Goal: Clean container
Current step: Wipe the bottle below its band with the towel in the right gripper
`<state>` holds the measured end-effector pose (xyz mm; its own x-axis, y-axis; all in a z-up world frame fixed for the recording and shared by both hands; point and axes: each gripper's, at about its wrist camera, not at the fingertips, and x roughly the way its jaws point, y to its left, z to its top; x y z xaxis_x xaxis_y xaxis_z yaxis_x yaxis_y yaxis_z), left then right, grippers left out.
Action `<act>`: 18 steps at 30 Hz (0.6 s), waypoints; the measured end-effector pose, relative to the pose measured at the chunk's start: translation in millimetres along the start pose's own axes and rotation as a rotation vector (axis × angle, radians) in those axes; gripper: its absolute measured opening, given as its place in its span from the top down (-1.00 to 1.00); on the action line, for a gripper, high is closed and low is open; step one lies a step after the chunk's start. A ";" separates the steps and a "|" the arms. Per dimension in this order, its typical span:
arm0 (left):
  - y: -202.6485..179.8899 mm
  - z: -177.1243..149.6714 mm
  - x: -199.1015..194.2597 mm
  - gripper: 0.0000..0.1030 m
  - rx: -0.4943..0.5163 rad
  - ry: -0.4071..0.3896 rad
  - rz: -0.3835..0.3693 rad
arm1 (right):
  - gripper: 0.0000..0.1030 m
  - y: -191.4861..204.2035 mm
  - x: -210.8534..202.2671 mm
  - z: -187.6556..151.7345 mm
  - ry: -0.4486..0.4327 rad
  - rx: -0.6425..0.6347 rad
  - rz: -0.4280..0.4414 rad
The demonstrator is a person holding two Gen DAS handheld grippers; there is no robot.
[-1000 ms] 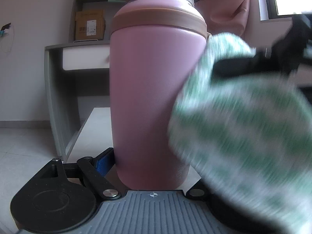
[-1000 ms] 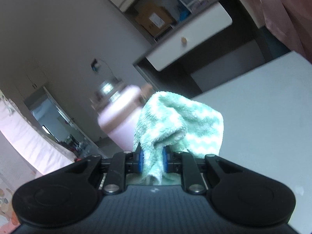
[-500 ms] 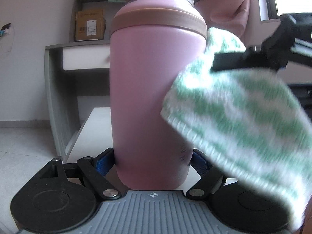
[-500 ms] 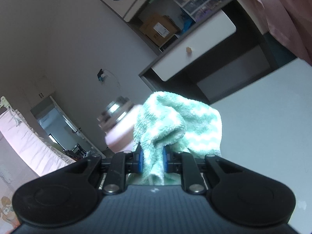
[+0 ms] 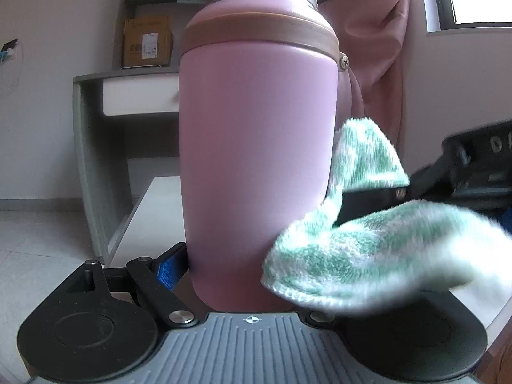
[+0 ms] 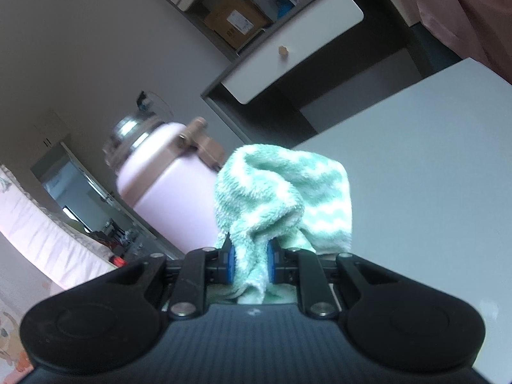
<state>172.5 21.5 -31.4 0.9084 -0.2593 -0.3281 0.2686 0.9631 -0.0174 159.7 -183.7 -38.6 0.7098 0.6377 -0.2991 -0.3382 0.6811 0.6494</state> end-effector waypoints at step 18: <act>0.5 3.1 5.0 -0.61 -0.008 -0.003 -0.005 | 0.66 30.2 -29.4 28.3 -0.114 -0.061 0.068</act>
<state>178.1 20.5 -30.1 0.9079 -0.2642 -0.3255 0.2706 0.9623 -0.0262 146.0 -192.1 9.6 0.7483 0.6406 -0.1725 -0.4224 0.6606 0.6207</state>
